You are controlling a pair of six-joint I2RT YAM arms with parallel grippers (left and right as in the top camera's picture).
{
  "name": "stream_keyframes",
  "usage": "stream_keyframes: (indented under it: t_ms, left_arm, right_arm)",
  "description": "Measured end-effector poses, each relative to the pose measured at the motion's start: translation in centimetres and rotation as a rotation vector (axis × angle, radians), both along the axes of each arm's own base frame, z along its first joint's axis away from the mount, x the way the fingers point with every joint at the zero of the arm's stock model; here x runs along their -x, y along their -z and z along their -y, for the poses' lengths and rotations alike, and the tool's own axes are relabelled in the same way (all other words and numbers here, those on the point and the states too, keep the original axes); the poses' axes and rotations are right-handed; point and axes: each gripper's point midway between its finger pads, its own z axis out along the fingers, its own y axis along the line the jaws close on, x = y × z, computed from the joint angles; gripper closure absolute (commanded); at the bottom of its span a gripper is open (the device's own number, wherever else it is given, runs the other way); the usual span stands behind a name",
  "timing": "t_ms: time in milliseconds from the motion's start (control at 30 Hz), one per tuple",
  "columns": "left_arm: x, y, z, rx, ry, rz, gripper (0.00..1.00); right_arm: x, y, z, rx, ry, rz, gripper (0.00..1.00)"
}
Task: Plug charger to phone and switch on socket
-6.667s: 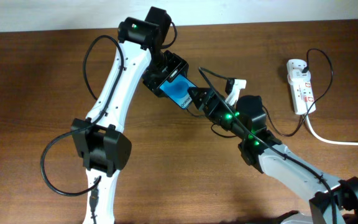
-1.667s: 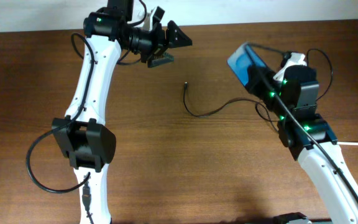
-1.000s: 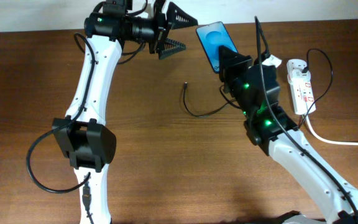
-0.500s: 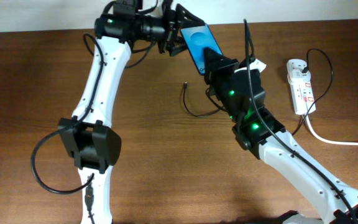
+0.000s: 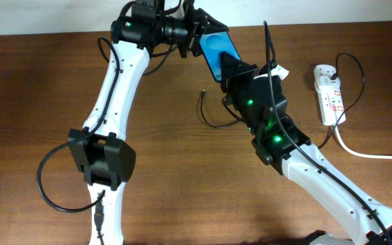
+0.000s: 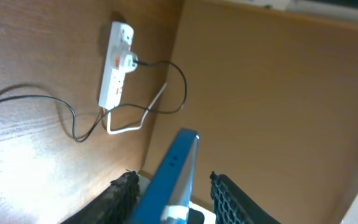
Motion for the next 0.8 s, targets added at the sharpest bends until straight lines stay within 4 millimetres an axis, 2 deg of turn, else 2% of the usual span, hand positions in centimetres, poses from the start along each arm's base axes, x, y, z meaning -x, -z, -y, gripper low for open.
stream_keyframes:
  t_ms: [167, 333, 433, 467, 500, 800]
  left_arm:
    - [-0.9, 0.1, -0.2, -0.013, -0.051, -0.003, 0.69]
    - [-1.4, -0.1, -0.3, -0.015, -0.072, 0.008, 0.74]
    - [-1.5, -0.1, -0.3, -0.014, -0.073, 0.013, 0.87]
    - [-1.5, -0.2, -0.2, -0.013, -0.072, 0.017, 0.96]
    - [-1.5, -0.5, -0.1, -0.006, -0.06, 0.046, 0.98]
    - [-1.7, -0.9, 0.0, 0.007, -0.059, 0.057, 1.0]
  right_arm:
    - [-0.1, -0.1, 0.2, -0.002, 0.009, -0.001, 0.96]
    - [-0.2, -0.5, 0.3, -0.019, 0.018, -0.002, 0.96]
    - [-0.2, -0.5, 0.4, -0.046, 0.025, -0.01, 0.96]
    - [-0.3, -0.6, 0.4, -0.087, 0.031, -0.022, 0.96]
    - [-0.4, -0.9, 0.6, -0.111, 0.036, -0.024, 0.96]
    - [-0.4, -1.4, 0.6, -0.138, 0.039, -0.011, 0.96]
